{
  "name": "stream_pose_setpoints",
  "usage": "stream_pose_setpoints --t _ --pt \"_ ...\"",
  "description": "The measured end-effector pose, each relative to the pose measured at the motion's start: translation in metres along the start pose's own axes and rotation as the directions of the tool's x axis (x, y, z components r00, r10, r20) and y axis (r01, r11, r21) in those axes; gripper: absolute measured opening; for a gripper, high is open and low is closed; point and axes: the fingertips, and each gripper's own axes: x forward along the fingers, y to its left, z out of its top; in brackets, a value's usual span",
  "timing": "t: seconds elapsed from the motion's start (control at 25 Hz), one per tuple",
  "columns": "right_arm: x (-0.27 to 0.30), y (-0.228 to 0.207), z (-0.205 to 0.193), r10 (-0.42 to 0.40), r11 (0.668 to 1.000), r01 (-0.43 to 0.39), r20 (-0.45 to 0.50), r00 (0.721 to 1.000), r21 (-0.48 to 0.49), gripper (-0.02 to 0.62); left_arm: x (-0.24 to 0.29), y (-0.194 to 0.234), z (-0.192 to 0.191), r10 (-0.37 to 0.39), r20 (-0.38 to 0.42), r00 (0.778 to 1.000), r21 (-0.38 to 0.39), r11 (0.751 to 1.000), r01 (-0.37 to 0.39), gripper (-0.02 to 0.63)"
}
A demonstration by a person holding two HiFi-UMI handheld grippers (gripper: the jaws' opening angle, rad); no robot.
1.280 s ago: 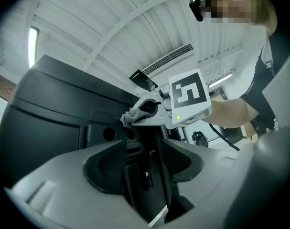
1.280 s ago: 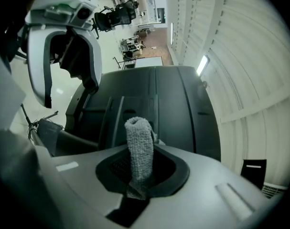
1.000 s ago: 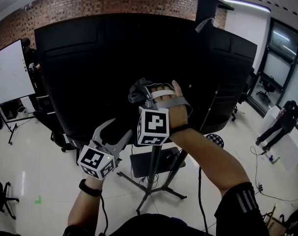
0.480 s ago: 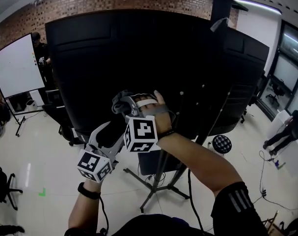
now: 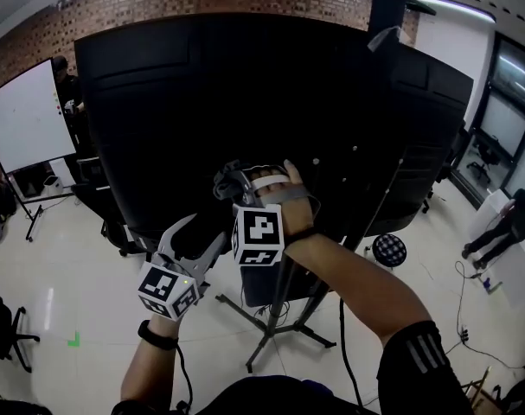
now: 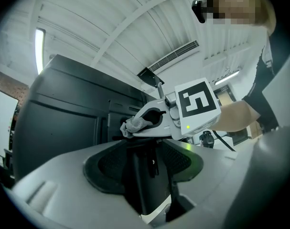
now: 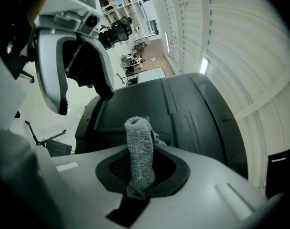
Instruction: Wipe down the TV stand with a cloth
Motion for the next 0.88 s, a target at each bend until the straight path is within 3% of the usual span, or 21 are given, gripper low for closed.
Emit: stream_pose_setpoints --t 0.28,0.4,0.48,0.68,0.88 --pt "-0.010 -0.001 -0.043 -0.026 0.999 0.022 -0.110 0.994 -0.039 0.048 0.029 -0.027 -0.004 -0.083 -0.001 0.997 -0.009 0.996 0.083 0.255" --pt "-0.016 -0.001 -0.048 -0.023 0.999 0.020 -0.112 0.993 -0.027 0.048 0.036 -0.035 -0.004 -0.102 -0.002 0.995 -0.013 0.995 0.102 0.255" --pt "-0.024 -0.001 -0.044 -0.018 1.000 0.019 -0.078 0.997 0.011 0.048 0.038 -0.039 -0.005 -0.114 0.000 0.993 -0.012 0.993 0.114 0.255" --pt "-0.057 -0.008 -0.027 -0.008 0.978 -0.015 0.110 0.994 0.209 0.049 0.040 -0.042 0.001 -0.119 0.005 0.993 -0.012 0.993 0.119 0.255" --pt "-0.096 -0.031 -0.039 -0.084 0.951 0.016 0.207 0.975 0.308 0.049 0.047 -0.055 0.007 -0.120 0.025 0.992 -0.003 0.993 0.121 0.255"
